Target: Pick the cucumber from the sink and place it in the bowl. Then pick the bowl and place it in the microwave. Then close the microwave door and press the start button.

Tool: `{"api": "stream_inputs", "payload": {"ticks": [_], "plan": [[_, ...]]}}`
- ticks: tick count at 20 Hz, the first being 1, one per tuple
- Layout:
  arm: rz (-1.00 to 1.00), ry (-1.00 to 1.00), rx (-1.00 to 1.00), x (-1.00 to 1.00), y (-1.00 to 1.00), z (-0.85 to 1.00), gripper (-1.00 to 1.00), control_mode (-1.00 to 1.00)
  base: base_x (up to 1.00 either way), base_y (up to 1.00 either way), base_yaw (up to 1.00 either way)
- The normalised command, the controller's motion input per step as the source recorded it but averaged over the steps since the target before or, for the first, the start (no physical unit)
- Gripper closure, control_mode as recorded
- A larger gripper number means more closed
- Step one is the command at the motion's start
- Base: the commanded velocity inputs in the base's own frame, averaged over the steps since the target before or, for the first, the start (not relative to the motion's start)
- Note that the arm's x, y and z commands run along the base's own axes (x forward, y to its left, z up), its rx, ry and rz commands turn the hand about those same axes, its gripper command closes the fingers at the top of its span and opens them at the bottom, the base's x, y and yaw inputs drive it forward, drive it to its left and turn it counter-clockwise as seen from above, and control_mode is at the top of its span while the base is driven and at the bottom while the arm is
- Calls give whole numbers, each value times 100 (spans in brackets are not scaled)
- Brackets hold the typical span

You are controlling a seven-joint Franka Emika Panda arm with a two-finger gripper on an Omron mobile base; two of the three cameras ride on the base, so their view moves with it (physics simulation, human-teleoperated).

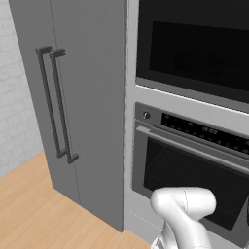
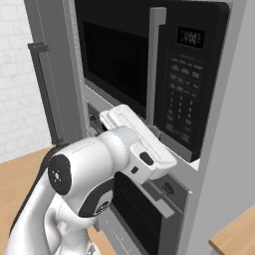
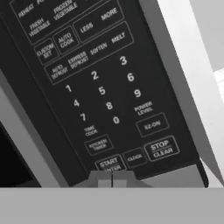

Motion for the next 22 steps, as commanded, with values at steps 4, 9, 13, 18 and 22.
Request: {"api": "stream_inputs", "payload": {"ticks": [4, 9, 13, 18, 22], "plan": [[0, -13, 0, 0, 3, -19, 100, -100, 0, 0, 0], [-1, -3, 0, 13, 1, -2, 100, -100, 0, 0, 0], [-2, 0, 0, 27, 1, -2, 100, -100, 0, 0, 0], [0, 0, 3, 15, -21, 0, 100, -100, 0, 0, 0], [0, -1, 9, 2, -43, 0, 100, -100, 0, 0, 0]]}}
